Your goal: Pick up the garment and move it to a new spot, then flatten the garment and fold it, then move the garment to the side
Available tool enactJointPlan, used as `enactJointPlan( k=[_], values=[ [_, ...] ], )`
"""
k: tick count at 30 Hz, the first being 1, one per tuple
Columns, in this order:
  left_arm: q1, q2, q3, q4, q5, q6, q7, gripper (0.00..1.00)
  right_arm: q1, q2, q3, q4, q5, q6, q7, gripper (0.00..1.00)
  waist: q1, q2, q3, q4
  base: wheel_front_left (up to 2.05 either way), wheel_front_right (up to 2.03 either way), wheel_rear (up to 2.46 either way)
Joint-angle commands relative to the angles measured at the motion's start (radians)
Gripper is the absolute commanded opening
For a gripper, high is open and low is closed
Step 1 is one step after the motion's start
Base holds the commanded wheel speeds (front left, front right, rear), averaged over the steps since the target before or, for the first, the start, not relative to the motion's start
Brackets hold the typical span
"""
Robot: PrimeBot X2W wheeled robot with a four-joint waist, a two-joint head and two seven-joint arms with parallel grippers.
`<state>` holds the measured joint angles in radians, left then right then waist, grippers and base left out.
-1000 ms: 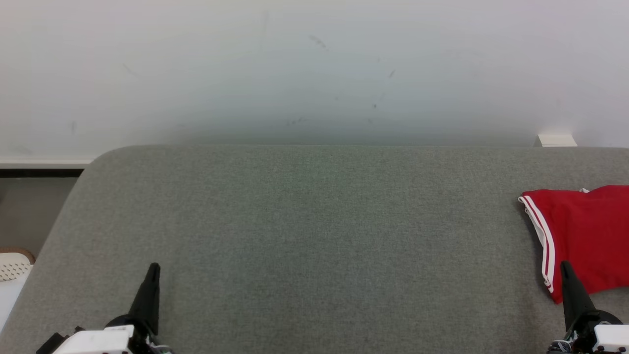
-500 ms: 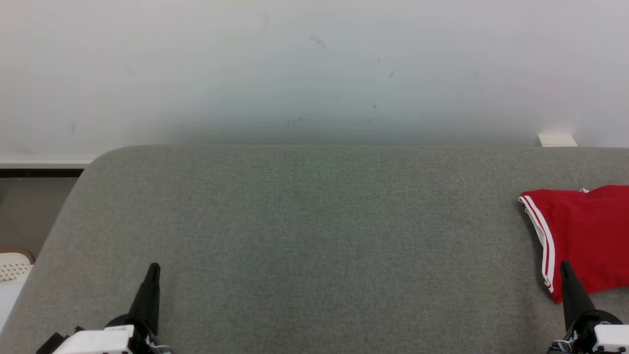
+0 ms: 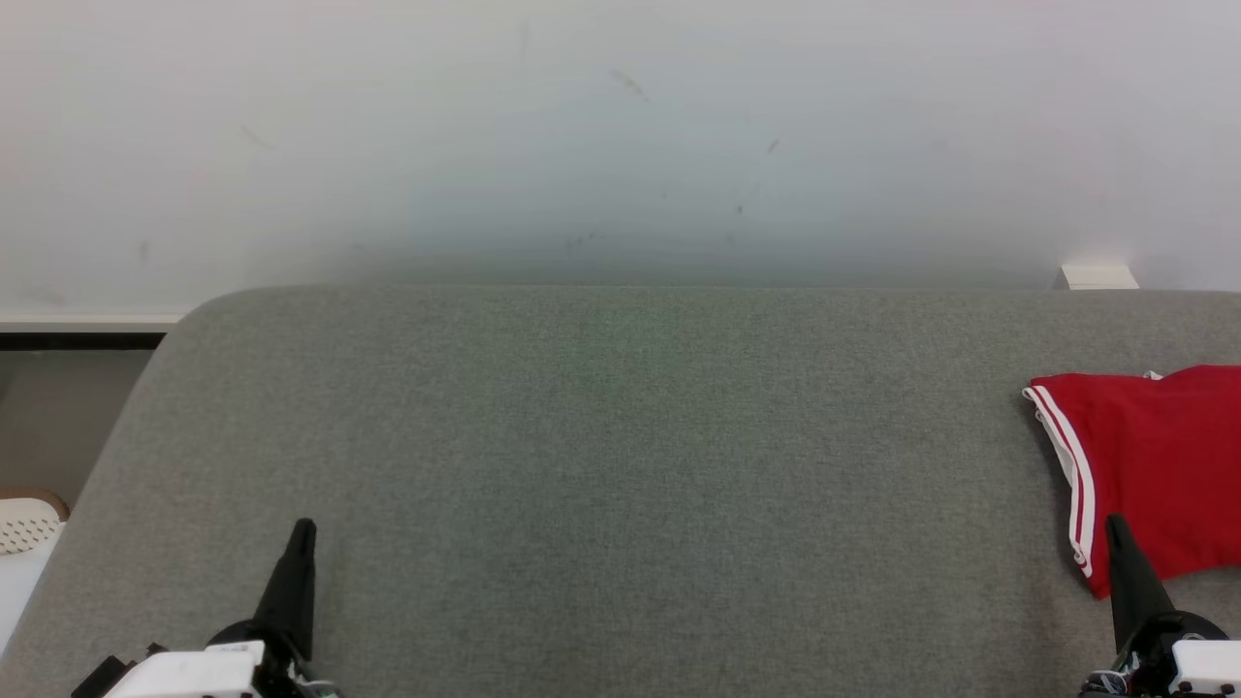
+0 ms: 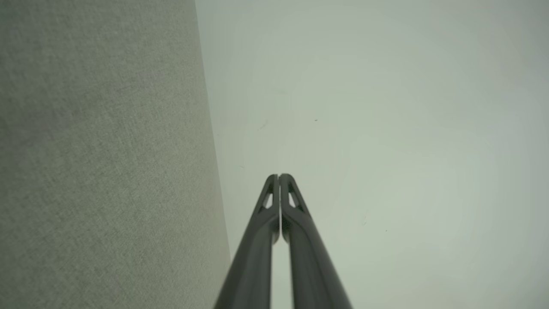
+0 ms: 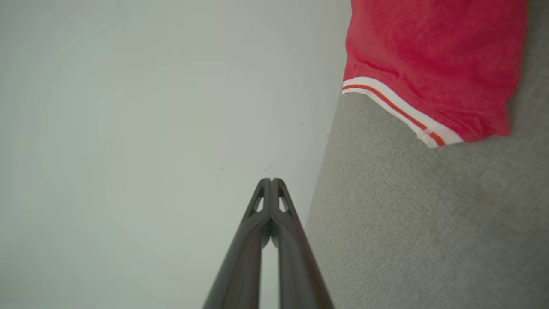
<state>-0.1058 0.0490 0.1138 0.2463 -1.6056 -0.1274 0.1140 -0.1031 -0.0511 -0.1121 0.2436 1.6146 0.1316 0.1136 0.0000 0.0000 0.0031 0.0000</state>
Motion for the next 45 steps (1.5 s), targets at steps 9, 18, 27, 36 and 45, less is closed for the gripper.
enactJointPlan(
  k=[9,18,27,36,45],
  values=[
    [-0.006,0.002,0.002,-0.001,-0.013,-0.006,0.004,0.0,-0.011,0.0,-0.005,0.003,-0.003,-0.002,0.004,0.0,0.0,0.0,0.0,0.0,0.0,0.0,0.0],
    [-0.006,0.002,0.002,-0.001,-0.013,-0.006,0.004,0.0,-0.011,0.0,-0.005,0.003,-0.003,-0.002,0.004,0.0,0.0,0.0,0.0,0.0,0.0,0.0,0.0],
    [-0.006,0.002,0.002,-0.001,-0.013,-0.006,0.004,0.0,-0.011,0.0,-0.005,0.003,-0.003,-0.002,0.004,0.0,0.0,0.0,0.0,0.0,0.0,0.0,0.0],
    [-0.006,0.002,0.002,-0.001,-0.013,-0.006,0.004,0.0,-0.011,0.0,-0.005,0.003,-0.003,-0.002,0.004,0.0,0.0,0.0,0.0,0.0,0.0,0.0,0.0],
    [-0.006,0.002,0.002,-0.001,-0.013,-0.006,0.004,0.0,-0.011,0.001,-0.005,0.003,-0.004,-0.002,0.004,0.0,0.0,0.0,0.0,0.0,0.0,0.0,0.0]
  ],
)
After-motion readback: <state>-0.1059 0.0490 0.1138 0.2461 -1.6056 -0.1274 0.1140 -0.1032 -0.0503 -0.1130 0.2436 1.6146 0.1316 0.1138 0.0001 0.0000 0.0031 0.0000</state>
